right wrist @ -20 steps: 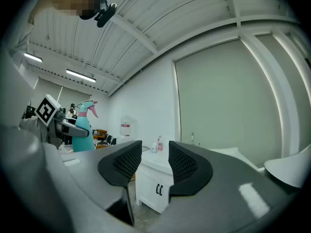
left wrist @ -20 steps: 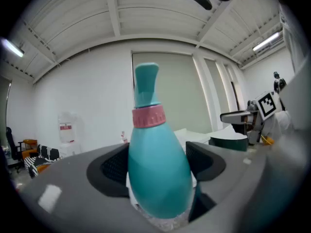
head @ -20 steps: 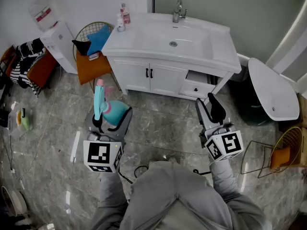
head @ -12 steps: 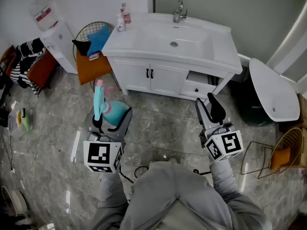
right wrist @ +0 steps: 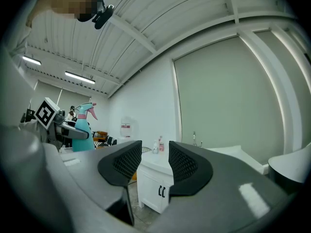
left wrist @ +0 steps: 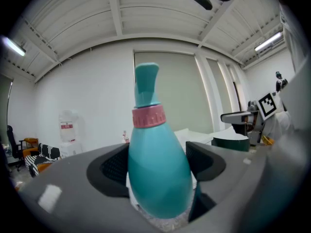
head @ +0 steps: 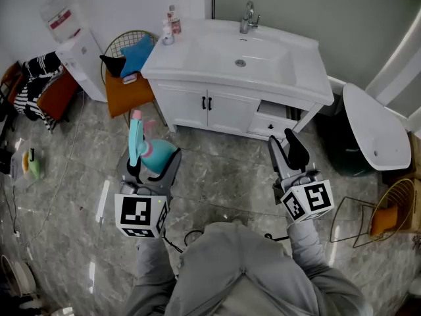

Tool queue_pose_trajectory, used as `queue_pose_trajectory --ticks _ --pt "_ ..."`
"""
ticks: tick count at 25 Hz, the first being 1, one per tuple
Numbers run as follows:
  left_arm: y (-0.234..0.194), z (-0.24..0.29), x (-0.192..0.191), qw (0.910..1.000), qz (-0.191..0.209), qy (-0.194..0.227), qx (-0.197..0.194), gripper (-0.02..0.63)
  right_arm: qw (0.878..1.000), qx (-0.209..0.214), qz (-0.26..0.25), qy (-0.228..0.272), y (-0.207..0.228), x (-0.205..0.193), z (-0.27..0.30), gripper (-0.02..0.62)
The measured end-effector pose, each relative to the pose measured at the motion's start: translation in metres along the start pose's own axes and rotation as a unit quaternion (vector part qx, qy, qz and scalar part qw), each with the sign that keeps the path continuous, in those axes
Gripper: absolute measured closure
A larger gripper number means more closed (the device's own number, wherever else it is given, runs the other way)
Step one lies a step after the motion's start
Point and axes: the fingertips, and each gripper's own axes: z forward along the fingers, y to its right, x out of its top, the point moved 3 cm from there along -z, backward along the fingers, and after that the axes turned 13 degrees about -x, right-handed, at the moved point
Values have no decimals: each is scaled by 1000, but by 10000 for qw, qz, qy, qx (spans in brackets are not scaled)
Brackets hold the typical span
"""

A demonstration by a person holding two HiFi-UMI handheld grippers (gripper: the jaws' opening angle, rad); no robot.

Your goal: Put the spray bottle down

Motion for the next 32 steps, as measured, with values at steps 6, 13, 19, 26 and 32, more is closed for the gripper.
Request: queue_pose_trajectory --ticks 6,13,19,26,32 --pt "-11 -4 -1 10000 30 23 -15 198 10000 -38 67 29 -9 -1 4 423" --pt "-30 -11 -6 9999 76 6 -125 198 9998 -183 113 44 -27 -3 4 423" --pt "-46 -3 -11 9998 98 3 -176 198 9996 -258 109 -42 -34 -14 15 423" --pt "-72 24 -17 9999 69 -48 -98 198 9998 -167 124 -59 -32 -21 57 423" --pt "-103 70 -19 9999 -13 -86 69 198 9997 74 151 -161 -19 -33 122 423"
